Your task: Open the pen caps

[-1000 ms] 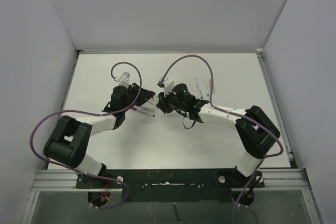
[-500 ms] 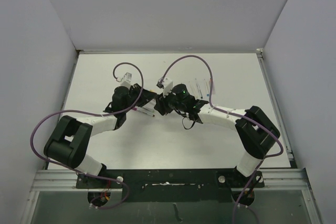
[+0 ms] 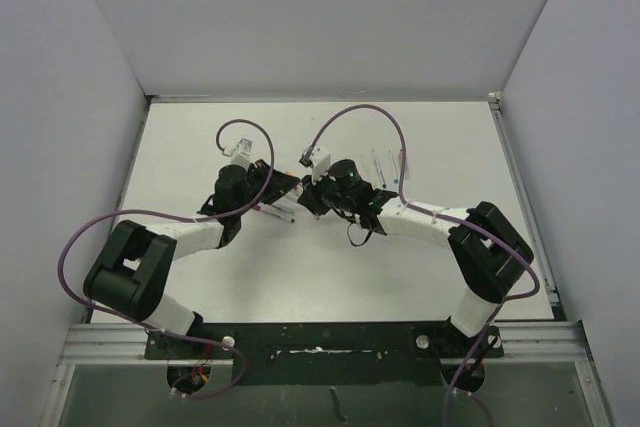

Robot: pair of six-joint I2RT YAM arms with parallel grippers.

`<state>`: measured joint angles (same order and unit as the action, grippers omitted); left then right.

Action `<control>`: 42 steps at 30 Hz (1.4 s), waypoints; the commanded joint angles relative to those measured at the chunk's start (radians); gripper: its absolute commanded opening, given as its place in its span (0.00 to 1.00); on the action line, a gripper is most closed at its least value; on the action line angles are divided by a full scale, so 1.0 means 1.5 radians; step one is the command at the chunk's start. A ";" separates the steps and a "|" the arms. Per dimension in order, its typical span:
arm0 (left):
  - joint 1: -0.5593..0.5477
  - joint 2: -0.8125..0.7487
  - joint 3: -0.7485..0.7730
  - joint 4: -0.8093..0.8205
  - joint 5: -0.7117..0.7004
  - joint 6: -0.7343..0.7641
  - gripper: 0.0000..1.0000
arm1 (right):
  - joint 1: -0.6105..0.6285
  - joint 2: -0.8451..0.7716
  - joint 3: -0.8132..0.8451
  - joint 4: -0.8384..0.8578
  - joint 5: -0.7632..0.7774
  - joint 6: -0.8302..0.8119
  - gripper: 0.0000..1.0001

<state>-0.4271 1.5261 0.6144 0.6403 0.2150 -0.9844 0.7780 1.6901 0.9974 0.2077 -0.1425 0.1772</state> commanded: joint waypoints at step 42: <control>0.293 -0.109 0.026 -0.271 0.015 0.177 0.00 | -0.142 0.186 0.188 -0.105 0.202 -0.049 0.00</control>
<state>-0.0002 1.3636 0.6556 0.2119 0.2207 -0.7464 0.5705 1.9694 1.2274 0.0277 0.1574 0.1120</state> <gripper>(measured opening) 0.121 0.152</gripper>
